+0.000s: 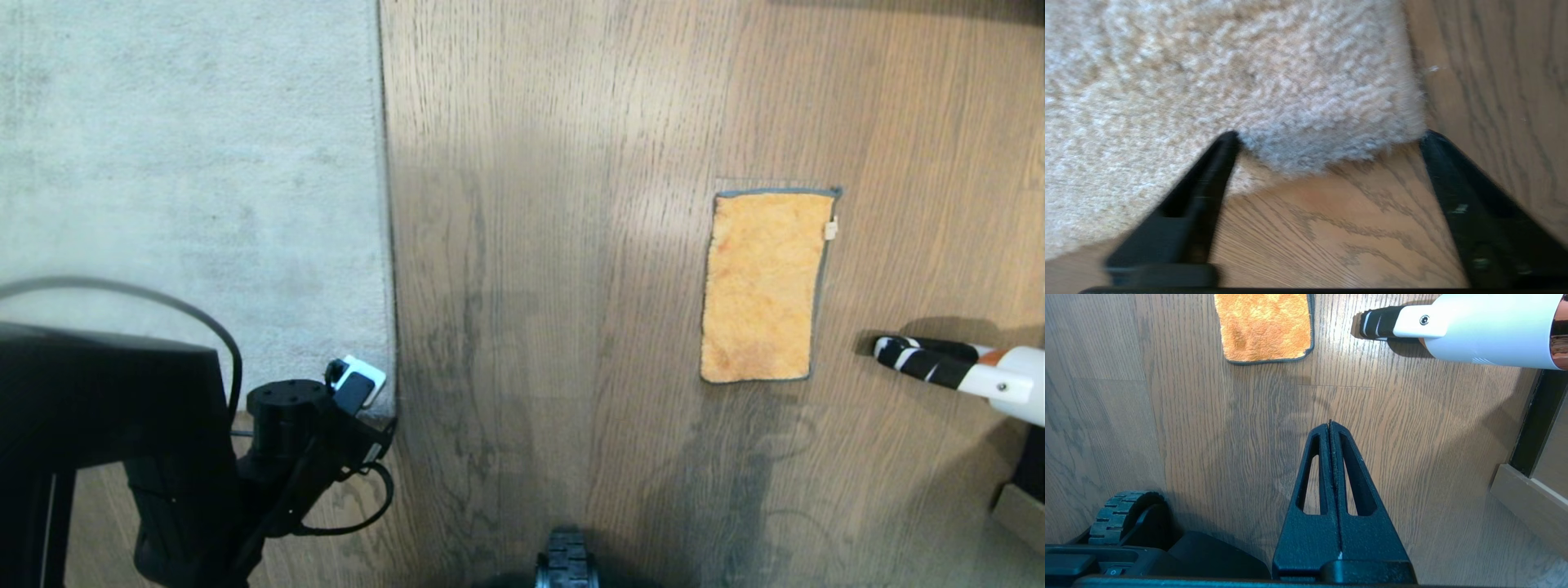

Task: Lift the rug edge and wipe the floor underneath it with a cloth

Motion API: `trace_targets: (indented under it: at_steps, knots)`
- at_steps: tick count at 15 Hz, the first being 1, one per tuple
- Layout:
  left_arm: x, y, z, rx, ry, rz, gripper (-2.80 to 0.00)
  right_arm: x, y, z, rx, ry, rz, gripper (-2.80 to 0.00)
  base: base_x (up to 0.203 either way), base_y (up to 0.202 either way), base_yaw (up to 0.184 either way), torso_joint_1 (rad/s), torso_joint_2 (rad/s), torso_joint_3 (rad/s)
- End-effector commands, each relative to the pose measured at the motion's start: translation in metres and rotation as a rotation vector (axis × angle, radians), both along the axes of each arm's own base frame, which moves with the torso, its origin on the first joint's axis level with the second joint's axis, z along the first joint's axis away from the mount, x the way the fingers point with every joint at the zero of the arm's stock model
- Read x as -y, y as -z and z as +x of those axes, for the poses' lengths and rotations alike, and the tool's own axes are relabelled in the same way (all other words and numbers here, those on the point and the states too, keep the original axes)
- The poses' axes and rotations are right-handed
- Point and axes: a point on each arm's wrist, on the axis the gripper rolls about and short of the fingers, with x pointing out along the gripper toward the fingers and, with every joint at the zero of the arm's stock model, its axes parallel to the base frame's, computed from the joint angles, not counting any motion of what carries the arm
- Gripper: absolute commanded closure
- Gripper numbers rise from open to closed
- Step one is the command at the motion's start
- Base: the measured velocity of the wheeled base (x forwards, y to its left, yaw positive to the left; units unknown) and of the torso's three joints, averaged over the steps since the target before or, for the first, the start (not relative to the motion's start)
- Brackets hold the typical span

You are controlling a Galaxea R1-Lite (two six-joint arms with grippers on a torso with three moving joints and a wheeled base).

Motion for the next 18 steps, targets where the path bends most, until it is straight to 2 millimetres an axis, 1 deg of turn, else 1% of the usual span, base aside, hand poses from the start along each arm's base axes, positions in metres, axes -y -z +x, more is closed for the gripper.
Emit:
trace_targets:
  at_steps: [1,13,18]
  knots:
    - [0.0,0.0,0.001,0.006,0.0,0.001,0.0,0.0,0.0,0.0,0.001,0.0,0.0,0.0,0.0,0.0,0.0,0.0,0.0,0.0]
    - [-0.008,0.0,0.0,0.0,-0.029,0.004,0.0,0.0,0.0,0.0,0.0,0.0,0.0,0.0,0.0,0.0,0.0,0.0,0.0,0.0]
    - [-0.015,-0.006,0.0,0.018,-0.047,0.01,0.0,0.0,0.0,0.0,-0.001,0.0,0.0,0.0,0.0,0.0,0.0,0.0,0.0,0.0]
